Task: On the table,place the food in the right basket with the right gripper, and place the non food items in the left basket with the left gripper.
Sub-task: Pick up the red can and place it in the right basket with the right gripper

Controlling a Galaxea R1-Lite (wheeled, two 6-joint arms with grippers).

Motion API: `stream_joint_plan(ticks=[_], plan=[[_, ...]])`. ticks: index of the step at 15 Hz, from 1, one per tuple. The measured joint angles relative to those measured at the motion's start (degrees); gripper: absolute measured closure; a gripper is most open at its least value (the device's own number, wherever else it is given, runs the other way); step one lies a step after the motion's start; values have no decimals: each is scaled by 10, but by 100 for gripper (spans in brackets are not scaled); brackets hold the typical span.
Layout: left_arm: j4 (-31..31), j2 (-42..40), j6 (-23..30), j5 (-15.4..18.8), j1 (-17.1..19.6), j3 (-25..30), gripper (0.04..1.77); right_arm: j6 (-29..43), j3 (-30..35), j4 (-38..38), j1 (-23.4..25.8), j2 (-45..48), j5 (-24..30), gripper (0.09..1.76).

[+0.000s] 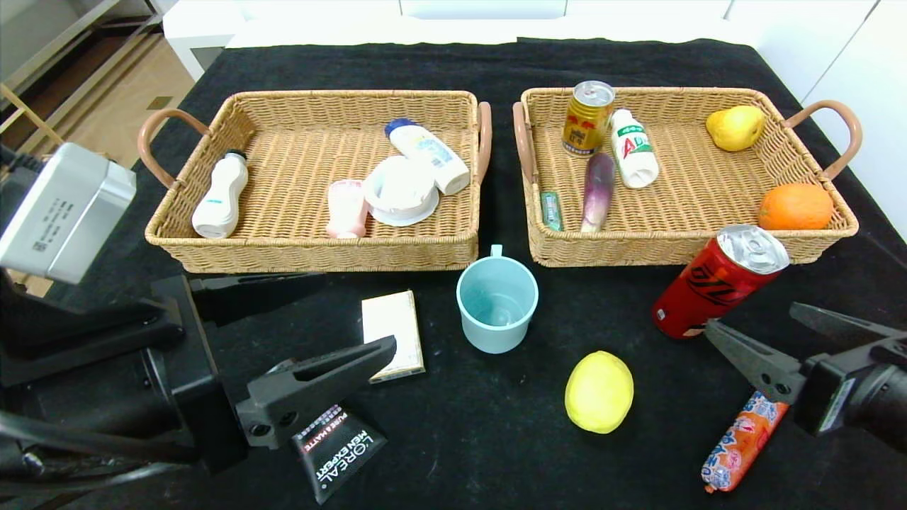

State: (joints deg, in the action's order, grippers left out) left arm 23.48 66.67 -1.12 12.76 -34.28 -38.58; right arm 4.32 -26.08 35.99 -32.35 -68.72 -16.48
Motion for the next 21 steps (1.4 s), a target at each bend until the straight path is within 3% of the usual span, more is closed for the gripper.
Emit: stream_joint_plan(ticks=[4,10,21], plan=[[0,-3,0,-1,0,0,9,3,-3,98,-5,-61,-44,14],[0,-8,-1,-1,1,0,9,7,-6,176,-7,-124,-71,14],[0,-17,-4,-1,1,2,9,12,-25,199,12,-158,-74,14]])
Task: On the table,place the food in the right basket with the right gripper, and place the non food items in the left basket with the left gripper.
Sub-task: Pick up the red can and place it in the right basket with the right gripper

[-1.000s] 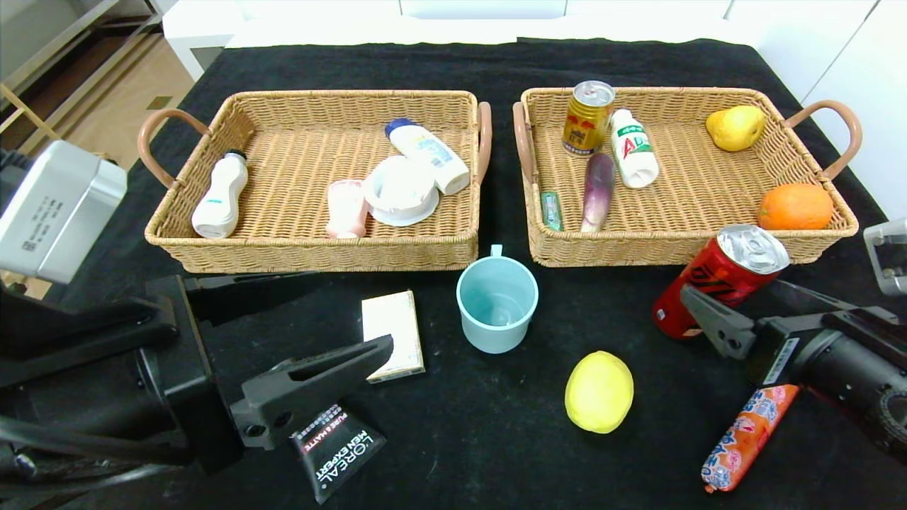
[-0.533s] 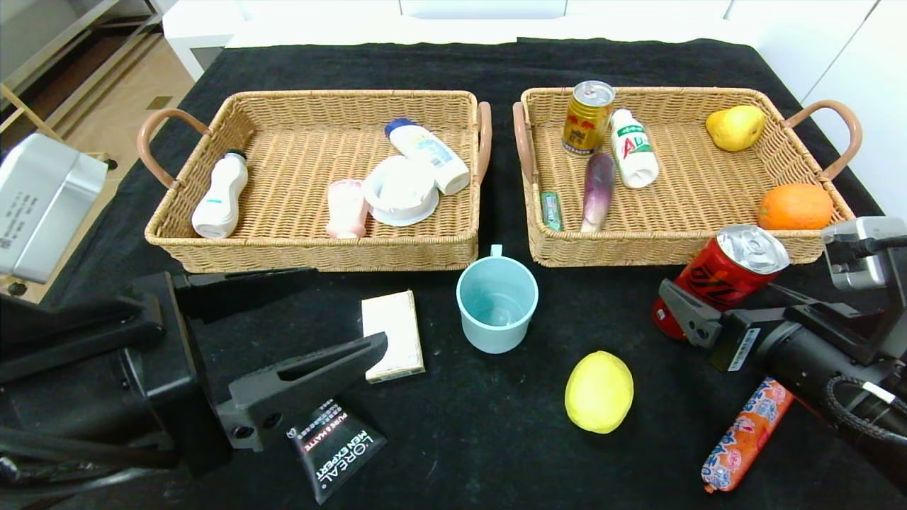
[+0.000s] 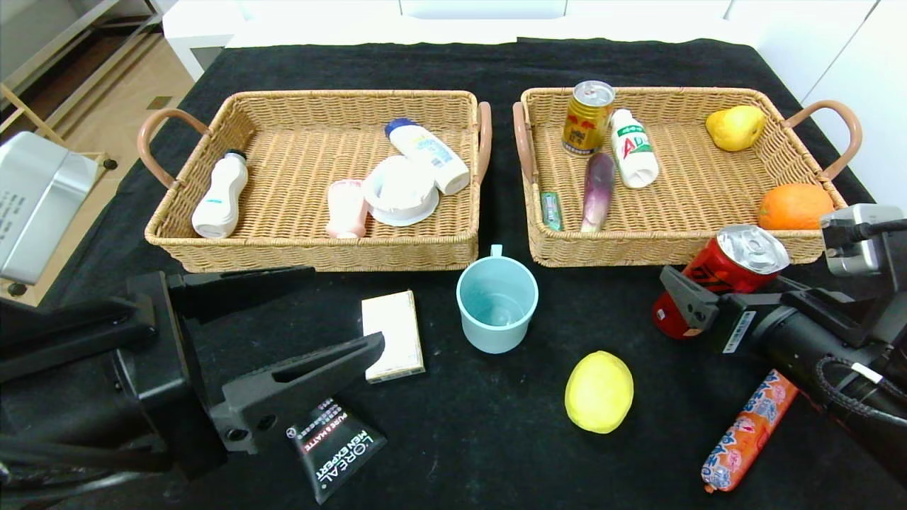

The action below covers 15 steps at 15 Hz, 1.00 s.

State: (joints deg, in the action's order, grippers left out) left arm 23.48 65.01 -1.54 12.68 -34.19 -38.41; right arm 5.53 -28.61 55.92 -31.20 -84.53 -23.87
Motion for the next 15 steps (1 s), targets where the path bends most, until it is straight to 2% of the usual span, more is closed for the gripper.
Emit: stream_joint_plan(ticks=[3,5,7,9,15], plan=[[0,0,0,0,0,0,9,1,1,5,5,-7,0,14],[0,-1,0,0,0,1,9,1,1,5,5,-10,1,49],[0,-2,-1,0,0,1,9,1,2,5,6,-12,0,76],[0,-3,-1,0,0,2,9,1,3,6,6,-13,0,82],[-1,-5,-1,0,0,3,9,1,6,8,5,-19,0,83]])
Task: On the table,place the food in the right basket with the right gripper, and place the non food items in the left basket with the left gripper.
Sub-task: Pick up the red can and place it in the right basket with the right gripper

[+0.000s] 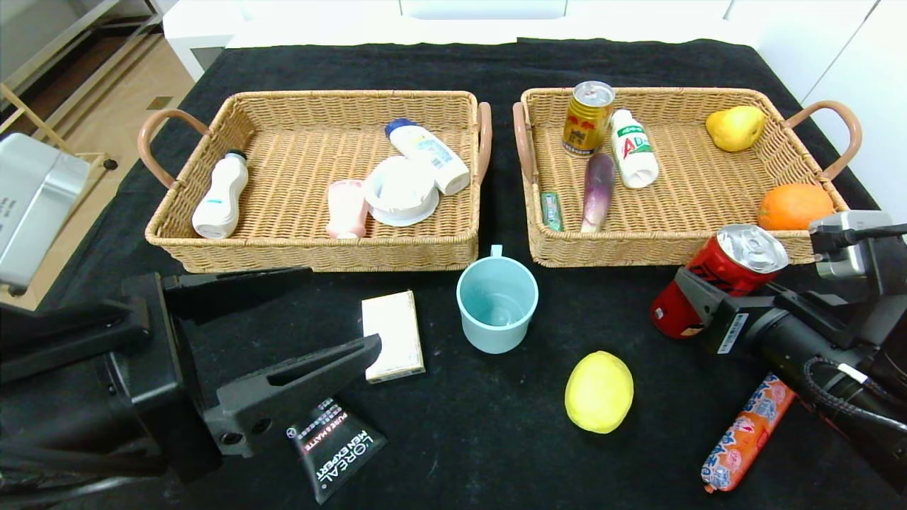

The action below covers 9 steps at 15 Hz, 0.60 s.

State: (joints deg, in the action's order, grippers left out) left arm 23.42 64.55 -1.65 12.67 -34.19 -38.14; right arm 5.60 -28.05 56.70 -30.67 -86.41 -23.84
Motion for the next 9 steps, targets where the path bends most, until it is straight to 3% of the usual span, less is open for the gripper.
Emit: stream_joint_plan(ticks=[6,9], plan=[[-1,-2,0,0,-1,0,9,-1,3,-9,-5,9,2,84],[-1,-2,0,0,0,0,9,-11,-3,-50,-10,37,3,84]])
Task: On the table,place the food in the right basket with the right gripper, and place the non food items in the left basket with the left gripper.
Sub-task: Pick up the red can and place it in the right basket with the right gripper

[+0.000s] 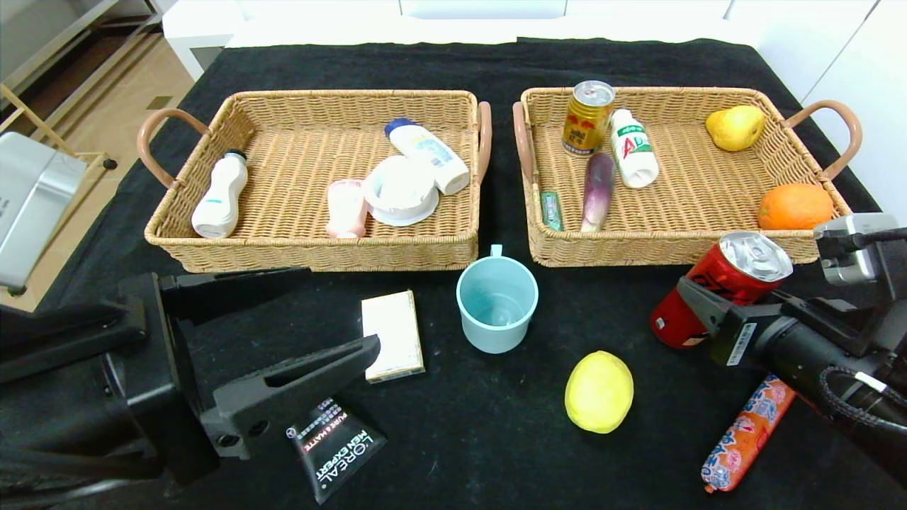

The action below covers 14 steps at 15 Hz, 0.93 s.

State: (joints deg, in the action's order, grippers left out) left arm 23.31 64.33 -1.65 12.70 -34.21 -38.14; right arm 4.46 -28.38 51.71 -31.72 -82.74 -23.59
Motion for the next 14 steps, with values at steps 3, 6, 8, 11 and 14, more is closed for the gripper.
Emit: stream_joint_plan(ticks=[3,6,8,11,14], plan=[[0,0,0,0,0,0,9,-7,-37,-85,-3,42,0,84],[0,0,0,0,0,0,9,-12,-116,-180,4,73,4,85],[1,0,0,0,0,1,9,-13,-180,-229,12,81,14,85],[2,-3,0,0,1,1,9,-16,-278,-276,39,65,32,85],[2,-7,-4,0,2,0,9,-23,-358,-287,76,15,52,85]])
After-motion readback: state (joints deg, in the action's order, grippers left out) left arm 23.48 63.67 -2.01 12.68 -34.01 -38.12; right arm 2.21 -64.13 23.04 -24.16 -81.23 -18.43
